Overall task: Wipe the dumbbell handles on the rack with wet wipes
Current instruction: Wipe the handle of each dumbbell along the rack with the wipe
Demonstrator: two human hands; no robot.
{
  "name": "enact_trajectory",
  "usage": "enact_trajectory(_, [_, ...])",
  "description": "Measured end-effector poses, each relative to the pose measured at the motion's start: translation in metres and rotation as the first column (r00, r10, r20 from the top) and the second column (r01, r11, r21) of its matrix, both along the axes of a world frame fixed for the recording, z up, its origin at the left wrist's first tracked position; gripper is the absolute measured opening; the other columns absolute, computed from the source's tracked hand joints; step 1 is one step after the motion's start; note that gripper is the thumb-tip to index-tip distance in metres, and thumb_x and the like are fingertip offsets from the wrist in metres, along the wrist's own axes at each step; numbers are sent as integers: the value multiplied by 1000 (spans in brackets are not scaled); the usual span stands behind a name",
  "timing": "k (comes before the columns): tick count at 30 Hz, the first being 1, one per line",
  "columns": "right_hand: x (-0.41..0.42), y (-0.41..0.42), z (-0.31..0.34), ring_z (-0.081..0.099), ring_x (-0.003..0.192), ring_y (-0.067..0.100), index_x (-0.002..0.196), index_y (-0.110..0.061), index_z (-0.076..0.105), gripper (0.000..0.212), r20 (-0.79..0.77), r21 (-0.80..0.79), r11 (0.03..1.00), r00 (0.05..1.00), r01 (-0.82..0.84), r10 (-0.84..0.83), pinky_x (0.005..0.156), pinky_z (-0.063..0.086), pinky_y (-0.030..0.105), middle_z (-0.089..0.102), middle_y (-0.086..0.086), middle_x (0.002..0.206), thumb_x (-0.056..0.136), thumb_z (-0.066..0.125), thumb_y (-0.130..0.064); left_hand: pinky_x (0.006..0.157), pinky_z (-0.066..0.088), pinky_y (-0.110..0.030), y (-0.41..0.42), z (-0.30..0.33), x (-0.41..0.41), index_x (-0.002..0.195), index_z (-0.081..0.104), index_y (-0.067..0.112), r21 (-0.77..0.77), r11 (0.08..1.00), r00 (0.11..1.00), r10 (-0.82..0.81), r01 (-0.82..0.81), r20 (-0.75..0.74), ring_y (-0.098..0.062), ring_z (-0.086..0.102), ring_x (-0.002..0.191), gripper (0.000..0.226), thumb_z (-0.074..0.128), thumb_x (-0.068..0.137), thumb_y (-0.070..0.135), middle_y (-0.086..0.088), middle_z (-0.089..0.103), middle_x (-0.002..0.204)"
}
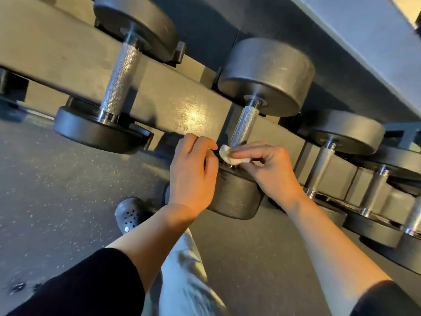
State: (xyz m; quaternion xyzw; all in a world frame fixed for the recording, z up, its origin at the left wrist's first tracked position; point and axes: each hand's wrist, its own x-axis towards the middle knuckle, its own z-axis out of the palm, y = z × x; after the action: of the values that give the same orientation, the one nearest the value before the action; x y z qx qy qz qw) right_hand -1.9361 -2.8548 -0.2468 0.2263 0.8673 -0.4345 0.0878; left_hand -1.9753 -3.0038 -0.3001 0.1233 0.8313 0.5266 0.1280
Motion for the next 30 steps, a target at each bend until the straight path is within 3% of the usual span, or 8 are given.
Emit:
enact_trajectory(3, [5, 2, 3, 66, 93, 10, 83, -16, 75, 28, 84, -187, 980, 995, 70, -55, 88, 50, 22, 72, -3, 93, 81, 64, 10, 70, 38, -26, 1, -1, 0, 99, 61, 10, -5, 1000, 1000, -7, 7, -11, -18, 50, 86, 35, 31, 91, 26, -4, 52, 97])
enact_trajectory(9, [-12, -11, 9, 67, 93, 8, 90, -13, 75, 27, -13, -120, 989, 996, 82, -85, 90, 52, 29, 73, -2, 94, 81, 63, 9, 70, 39, -26, -9, 6, -4, 102, 59, 12, -89, 996, 998, -37, 32, -54, -17, 49, 89, 29, 37, 92, 29, -3, 51, 99])
enact_trajectory(14, [-67, -40, -1, 65, 94, 4, 92, -14, 75, 29, -75, -109, 993, 996, 48, -56, 90, 51, 24, 72, -5, 96, 79, 63, 9, 74, 34, -22, -38, 21, -33, 102, 61, 10, -197, 977, 988, 54, -83, -148, -20, 49, 89, 31, 41, 89, 30, -7, 51, 97])
enact_trajectory(18, [-107, -65, -13, 63, 92, 5, 97, -16, 75, 27, -85, -64, 998, 996, -1, -5, 84, 44, 10, 70, -8, 96, 81, 65, 3, 74, 33, -23, -73, 24, -65, 99, 62, 7, -251, 959, 963, 62, -130, -262, -23, 48, 92, 25, 49, 83, 22, -10, 53, 97])
enact_trajectory(20, [-122, -76, -20, 62, 95, 7, 100, -14, 74, 26, -84, -57, 998, 996, 10, -15, 88, 45, 14, 70, -4, 101, 81, 64, 2, 73, 28, -21, -90, 23, -79, 98, 62, 5, -320, 935, 946, 45, -153, -321, -22, 46, 89, 20, 51, 85, 16, -12, 53, 95])
enact_trajectory(22, [-135, -84, -27, 61, 97, 8, 102, -13, 73, 27, -91, -32, 999, 995, 33, -36, 88, 44, 15, 70, -1, 104, 82, 64, 2, 72, 25, -19, -104, 19, -93, 96, 61, 5, -364, 910, 939, 73, -201, -337, -19, 41, 87, 15, 53, 88, 14, -11, 51, 93])
enact_trajectory(27, [-162, -101, -41, 55, 98, 1, 110, -11, 69, 27, -200, 48, 993, 975, 106, -94, 79, 35, -4, 67, -1, 109, 86, 61, -1, 72, 28, -24, -117, 4, -116, 96, 59, 7, -406, 868, 939, 169, -287, -301, -18, 40, 88, 22, 46, 87, 22, -8, 49, 94])
enact_trajectory(30, [-172, -112, -47, 58, 94, 1, 105, -10, 70, 25, -261, 11, 992, 958, 129, -121, 79, 42, 1, 68, -4, 102, 83, 63, 0, 72, 26, -22, -116, -2, -116, 92, 60, 6, -346, 894, 936, 182, -286, -303, -17, 41, 85, 26, 40, 85, 22, -3, 46, 90])
